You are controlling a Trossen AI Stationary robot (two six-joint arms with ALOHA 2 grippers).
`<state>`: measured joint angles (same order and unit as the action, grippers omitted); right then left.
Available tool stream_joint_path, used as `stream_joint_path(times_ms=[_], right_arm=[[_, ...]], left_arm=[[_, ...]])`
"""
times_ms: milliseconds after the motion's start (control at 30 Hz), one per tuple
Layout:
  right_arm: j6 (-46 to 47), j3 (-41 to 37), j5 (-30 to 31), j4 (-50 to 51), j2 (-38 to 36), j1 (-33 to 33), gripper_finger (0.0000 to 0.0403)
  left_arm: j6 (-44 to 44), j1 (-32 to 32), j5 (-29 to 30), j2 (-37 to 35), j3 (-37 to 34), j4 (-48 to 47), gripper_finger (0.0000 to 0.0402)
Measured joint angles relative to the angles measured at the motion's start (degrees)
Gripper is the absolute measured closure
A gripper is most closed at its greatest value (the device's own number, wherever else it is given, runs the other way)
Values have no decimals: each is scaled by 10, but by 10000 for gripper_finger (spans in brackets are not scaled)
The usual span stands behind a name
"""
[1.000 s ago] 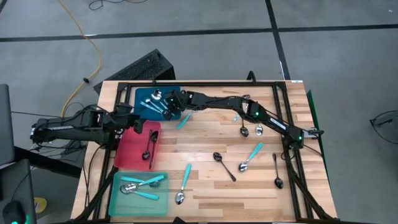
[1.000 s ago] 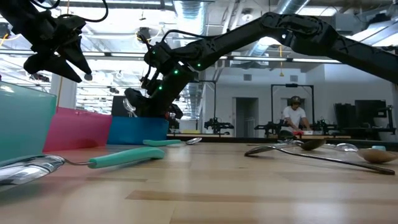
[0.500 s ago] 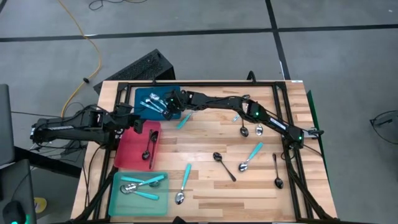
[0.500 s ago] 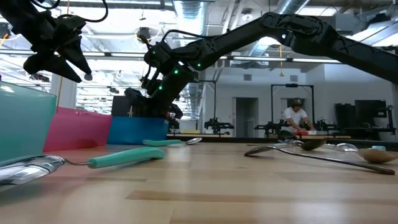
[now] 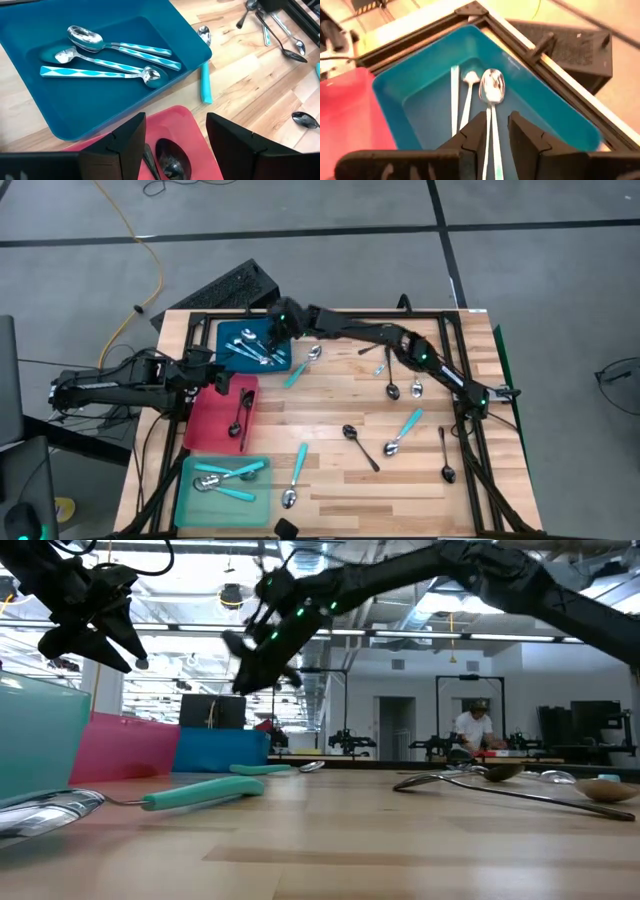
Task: Sort silverware by color (type)
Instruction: Put the black spoon into the red bin
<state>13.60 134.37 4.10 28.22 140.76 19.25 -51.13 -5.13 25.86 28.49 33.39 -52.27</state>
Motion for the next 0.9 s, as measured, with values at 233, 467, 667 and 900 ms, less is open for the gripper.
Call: stream_joint_path(times_ms=[233, 467, 667, 900], right_arm=[[-33, 1, 1, 103, -108, 34, 300], [-64, 0, 65, 263, -190, 89, 300], [-26, 1, 127, 447, -249, 155, 300], [33, -11, 151, 616, -267, 205, 300]], left_arm=[[9, 0, -1, 0, 0, -1, 207], [20, 0, -1, 0, 0, -2, 207], [25, 0, 0, 0, 0, -3, 207], [25, 0, 2, 0, 0, -4, 207]])
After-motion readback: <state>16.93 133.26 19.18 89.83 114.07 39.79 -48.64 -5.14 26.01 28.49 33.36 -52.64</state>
